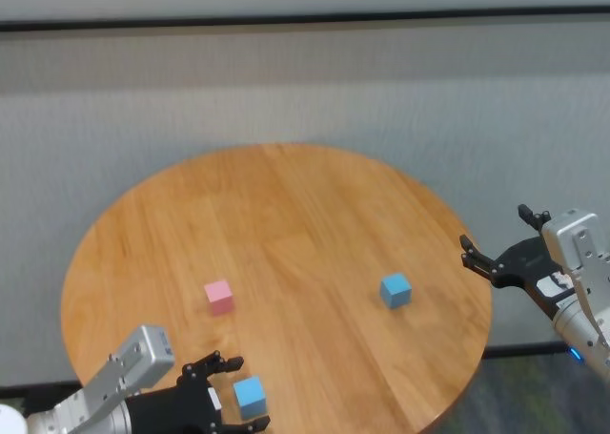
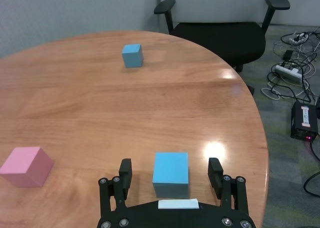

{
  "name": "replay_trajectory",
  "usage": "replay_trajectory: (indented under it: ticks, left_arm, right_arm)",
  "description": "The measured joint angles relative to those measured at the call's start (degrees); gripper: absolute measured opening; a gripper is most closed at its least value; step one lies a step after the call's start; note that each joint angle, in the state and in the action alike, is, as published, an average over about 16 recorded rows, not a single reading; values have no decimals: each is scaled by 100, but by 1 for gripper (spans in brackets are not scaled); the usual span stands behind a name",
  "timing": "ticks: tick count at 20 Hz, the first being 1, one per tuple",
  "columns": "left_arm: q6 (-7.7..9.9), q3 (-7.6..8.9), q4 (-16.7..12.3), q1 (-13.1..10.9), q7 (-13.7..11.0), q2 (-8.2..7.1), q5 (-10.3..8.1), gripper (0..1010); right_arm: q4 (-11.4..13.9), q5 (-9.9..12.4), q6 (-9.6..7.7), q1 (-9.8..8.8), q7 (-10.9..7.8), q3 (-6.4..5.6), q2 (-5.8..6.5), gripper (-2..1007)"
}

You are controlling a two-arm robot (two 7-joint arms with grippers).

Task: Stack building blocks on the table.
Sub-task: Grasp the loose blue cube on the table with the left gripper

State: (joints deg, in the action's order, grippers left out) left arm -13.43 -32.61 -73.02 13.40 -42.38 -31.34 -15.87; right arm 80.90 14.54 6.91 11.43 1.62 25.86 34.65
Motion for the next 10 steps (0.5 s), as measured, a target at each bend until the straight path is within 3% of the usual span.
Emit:
replay_trajectory:
  ticks: [10]
  left_arm:
    - [-49,33,-60,-51,33,-23,27,773]
  right_arm:
    - [0,0,0,0,0,0,0,1003]
